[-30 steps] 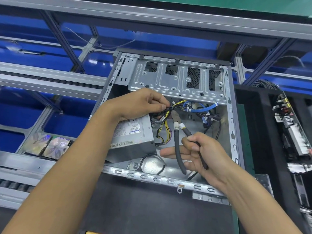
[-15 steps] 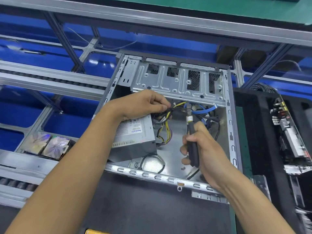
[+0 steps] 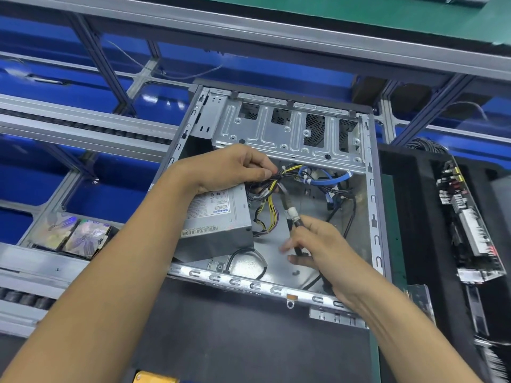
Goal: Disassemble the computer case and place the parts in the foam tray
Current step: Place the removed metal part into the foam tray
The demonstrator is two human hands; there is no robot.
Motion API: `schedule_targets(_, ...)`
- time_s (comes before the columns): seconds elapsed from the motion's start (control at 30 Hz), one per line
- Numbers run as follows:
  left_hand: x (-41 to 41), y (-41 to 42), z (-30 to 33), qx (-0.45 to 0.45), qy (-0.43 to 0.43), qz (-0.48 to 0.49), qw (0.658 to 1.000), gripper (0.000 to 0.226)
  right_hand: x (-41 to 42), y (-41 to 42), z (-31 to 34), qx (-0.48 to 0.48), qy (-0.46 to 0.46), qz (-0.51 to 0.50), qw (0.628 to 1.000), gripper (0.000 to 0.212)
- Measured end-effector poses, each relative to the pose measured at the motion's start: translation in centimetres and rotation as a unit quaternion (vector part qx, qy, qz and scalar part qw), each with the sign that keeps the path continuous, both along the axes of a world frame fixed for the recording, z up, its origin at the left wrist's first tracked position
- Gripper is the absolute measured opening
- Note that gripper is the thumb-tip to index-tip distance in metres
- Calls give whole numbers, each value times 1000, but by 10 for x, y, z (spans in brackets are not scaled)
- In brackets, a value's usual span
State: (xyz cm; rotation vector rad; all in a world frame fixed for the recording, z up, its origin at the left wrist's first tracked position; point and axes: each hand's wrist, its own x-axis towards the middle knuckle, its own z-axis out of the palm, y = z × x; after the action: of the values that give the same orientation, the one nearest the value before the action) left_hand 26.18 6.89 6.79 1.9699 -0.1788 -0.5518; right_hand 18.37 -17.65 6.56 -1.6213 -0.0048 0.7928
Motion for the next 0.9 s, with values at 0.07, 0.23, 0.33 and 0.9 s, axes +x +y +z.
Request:
schedule_targets(0.07,0,0,0,1,0,-1,1000,19,-1,2,0,10,15,-2,1000,21)
schedule_targets(0.23,0,-1,2,-5,-5,-7,1000,21,-4,-1,4,-75,-97,19,992,14)
schedule_targets(0.33,-1,-2,3,-11,1,-8,1000,21,3,-3,1,23,-79,-64,995,31)
schedule_targets(0.9,1,1,-2,-25,3,-3,1000,18,-6,16,16,-81,-32,107,990,31)
